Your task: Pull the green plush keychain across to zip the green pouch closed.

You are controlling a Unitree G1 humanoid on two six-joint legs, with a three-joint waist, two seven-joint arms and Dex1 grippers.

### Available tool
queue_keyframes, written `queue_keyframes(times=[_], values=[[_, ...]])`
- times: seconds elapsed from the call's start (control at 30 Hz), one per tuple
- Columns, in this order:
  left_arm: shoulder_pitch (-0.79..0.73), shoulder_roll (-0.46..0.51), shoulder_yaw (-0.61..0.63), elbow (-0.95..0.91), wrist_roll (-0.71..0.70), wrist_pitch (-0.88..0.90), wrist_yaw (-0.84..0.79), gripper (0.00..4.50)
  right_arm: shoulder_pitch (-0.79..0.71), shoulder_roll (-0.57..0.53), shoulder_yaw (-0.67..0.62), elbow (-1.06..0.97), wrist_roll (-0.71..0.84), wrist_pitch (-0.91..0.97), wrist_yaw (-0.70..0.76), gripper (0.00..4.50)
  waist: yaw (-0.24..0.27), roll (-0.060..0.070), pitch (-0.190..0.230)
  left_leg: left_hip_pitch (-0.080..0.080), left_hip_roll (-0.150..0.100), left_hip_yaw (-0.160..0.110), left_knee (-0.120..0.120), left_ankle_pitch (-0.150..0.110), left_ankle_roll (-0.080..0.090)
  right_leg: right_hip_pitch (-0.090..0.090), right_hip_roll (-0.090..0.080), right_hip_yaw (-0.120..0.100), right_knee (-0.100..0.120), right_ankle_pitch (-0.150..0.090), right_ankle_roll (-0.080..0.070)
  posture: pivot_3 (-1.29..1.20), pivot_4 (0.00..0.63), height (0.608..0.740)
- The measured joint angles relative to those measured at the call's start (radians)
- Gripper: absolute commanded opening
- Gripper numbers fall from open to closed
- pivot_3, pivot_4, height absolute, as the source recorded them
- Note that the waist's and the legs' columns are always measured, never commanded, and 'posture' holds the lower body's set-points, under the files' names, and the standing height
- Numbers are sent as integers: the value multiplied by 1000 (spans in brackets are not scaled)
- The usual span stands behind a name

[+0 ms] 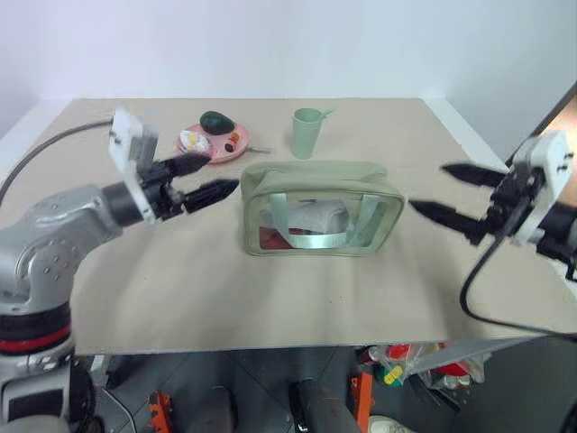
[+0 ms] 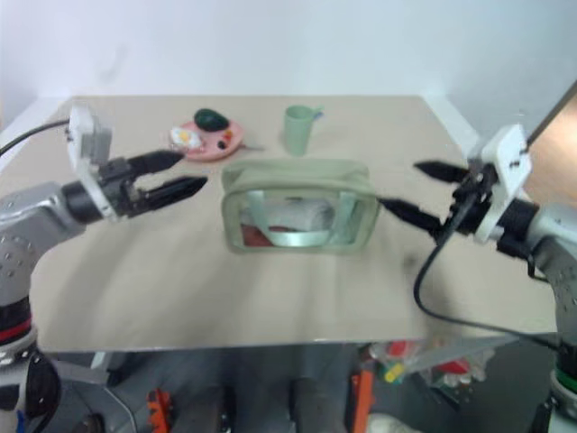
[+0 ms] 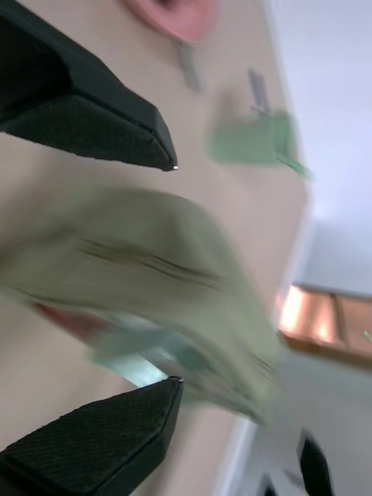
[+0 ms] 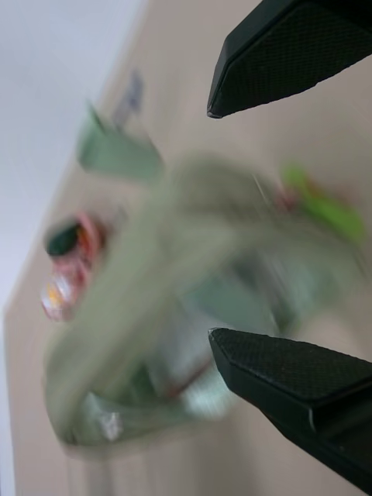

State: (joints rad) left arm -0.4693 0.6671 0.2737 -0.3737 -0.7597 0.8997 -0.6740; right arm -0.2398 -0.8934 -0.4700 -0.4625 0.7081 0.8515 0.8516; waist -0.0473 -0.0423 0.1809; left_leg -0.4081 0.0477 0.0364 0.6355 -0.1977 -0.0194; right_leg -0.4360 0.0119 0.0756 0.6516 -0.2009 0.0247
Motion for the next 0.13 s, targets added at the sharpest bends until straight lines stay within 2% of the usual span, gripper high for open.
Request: queue_keyframes(times=[0.13], values=[[180, -62, -13, -74, 86, -105, 75, 4448, 185, 137, 28, -156, 21, -1, -100, 4500, 2, 0, 0, 0, 0, 0, 2, 0, 0, 1, 0, 0, 0, -2, -4, 0, 150, 740]])
